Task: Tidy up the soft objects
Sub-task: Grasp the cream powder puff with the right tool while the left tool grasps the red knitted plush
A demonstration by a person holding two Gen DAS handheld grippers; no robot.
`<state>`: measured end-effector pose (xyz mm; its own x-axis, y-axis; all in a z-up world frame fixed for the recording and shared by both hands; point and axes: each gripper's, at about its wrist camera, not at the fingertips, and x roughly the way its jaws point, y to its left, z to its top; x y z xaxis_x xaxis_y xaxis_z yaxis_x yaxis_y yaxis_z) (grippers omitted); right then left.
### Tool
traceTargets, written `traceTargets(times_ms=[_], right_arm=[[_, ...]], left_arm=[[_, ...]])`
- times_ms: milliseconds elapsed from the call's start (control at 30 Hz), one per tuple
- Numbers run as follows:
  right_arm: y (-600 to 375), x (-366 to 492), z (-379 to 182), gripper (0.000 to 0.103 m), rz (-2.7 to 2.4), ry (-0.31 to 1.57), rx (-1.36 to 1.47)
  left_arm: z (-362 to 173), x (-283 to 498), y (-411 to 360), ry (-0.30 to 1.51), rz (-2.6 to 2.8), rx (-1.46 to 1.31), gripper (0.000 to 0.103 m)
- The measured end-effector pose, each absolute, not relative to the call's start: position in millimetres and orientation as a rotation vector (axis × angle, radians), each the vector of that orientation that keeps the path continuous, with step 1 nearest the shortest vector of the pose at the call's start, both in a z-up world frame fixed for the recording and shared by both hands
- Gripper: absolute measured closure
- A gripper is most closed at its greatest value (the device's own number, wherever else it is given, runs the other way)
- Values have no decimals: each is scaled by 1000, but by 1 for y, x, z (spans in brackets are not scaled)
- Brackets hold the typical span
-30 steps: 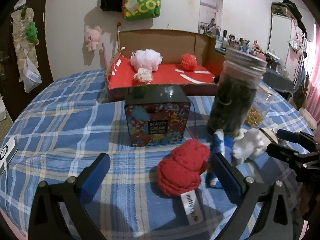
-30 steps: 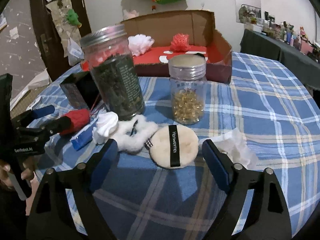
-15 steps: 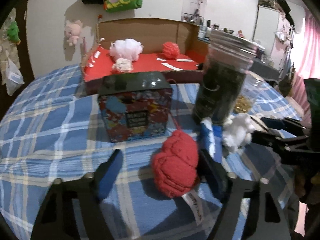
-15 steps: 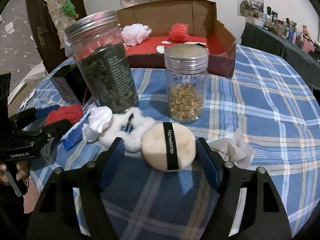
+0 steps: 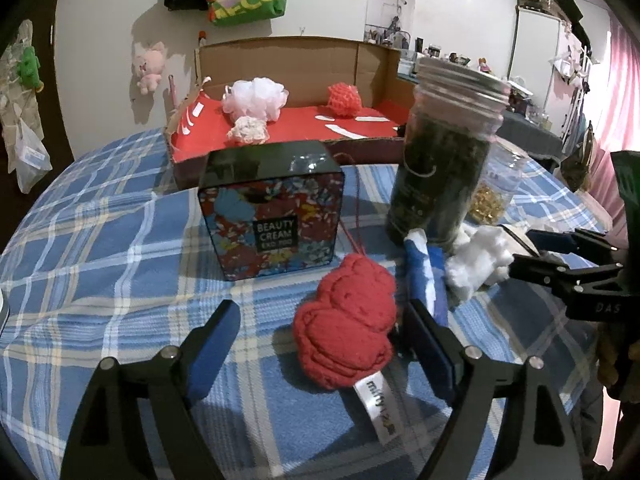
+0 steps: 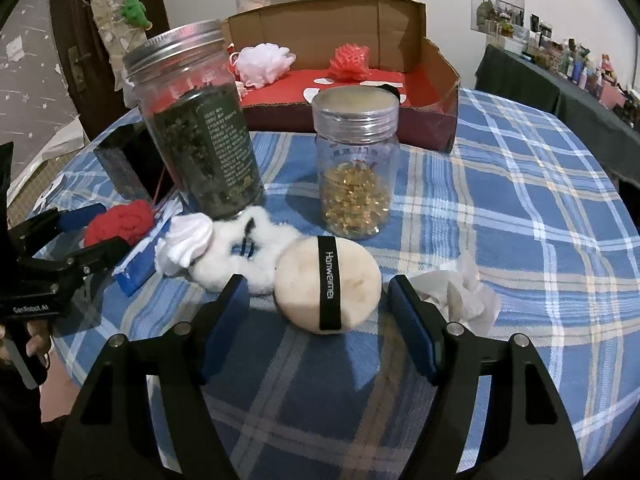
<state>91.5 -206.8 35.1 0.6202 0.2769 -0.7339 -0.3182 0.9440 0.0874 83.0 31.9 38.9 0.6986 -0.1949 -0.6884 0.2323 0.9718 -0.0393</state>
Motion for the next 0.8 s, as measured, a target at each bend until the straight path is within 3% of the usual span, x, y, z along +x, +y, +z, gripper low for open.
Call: traceTargets(times_ms=[100, 367, 467, 533, 567, 667, 800], right_arm=[[-208, 89, 35, 33, 345, 837, -71], [-217, 91, 34, 33, 325, 833, -93], [-215, 94, 34, 34, 323, 832, -95], [-212, 97, 33, 43, 323, 837, -108], [-209, 97, 33, 52, 328, 836, -117], [-205, 93, 35, 64, 338, 811, -131], [-207, 83, 42, 68, 337, 777, -110]], left_arm=[[38, 84, 31, 754, -260, 50, 11], [34, 88, 34, 777, -268, 22, 12], [35, 88, 32, 778, -273, 27, 27], [34, 89, 29, 782, -281, 41, 47], [33, 89, 27, 780, -283, 50, 52], [35, 88, 26, 769, -300, 46, 55], [39, 83, 25, 758, -308, 32, 56]])
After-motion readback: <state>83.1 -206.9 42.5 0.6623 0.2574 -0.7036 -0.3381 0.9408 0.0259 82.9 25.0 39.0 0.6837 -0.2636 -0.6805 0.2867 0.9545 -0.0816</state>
